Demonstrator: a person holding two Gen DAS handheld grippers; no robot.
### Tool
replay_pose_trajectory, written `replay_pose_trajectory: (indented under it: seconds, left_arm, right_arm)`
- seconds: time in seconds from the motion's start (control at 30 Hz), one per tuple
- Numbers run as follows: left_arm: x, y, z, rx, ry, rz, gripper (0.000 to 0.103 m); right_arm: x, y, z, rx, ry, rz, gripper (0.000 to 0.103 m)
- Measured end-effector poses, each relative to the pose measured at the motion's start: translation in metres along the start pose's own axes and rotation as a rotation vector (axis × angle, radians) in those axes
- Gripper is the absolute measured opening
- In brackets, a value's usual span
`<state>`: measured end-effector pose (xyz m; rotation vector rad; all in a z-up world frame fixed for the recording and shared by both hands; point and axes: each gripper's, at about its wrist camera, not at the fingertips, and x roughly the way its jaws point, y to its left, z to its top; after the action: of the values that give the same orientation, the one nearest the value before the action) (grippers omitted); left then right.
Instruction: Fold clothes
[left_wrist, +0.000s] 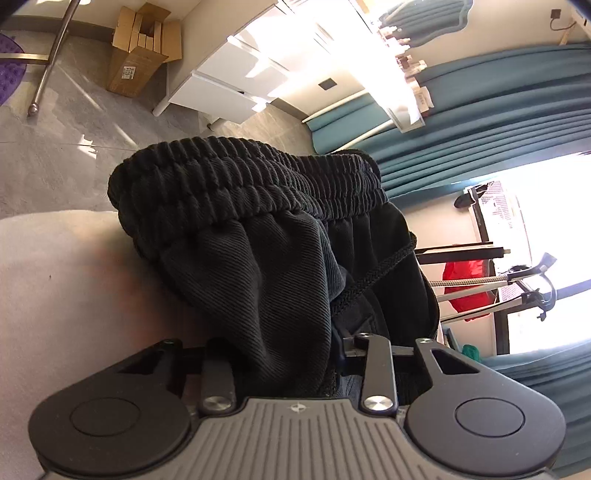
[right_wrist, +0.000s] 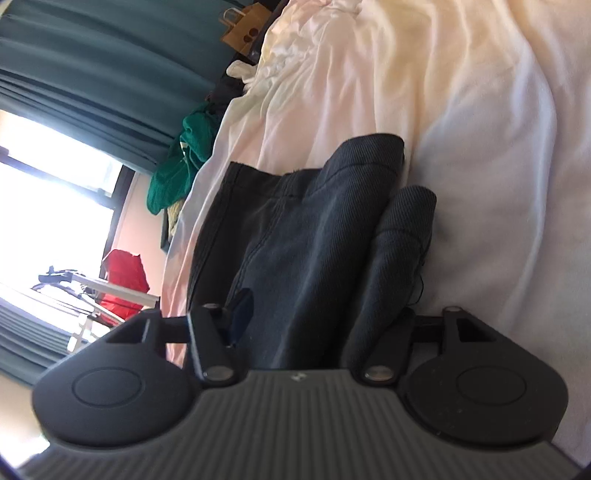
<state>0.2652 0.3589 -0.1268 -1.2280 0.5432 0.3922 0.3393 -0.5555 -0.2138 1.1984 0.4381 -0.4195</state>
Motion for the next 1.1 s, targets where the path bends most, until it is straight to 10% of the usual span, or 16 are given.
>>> replay_pose_trajectory:
  seconds: [0.03,0.07,0.37,0.73,1.1]
  left_arm:
    - [0.0,-0.003,0.004,0.003,-0.002,-0.002,0.022]
    - [-0.003,-0.006,0.006,0.013,0.0,-0.002,0.02]
    - [-0.056,-0.041,0.019,0.094,0.004,-0.018,0.014]
    - [-0.149,0.009,-0.012,0.214,0.108,-0.04,0.014]
    - [-0.168,0.041,-0.05,0.406,0.116,-0.036,0.023]
  right_arm:
    - [0.001,0.002,0.004,0.003,-0.014,-0.015,0.01]
    - [0.0,0.002,0.009,0.014,-0.014,-0.009,0.008]
    - [-0.071,0.022,0.023,-0.085,-0.121,0.038,0.007]
    - [-0.203,-0.112,0.02,0.132,-0.155,-0.014,0.007]
    - [-0.197,-0.169,0.012,0.215,-0.034,0.006,0.011]
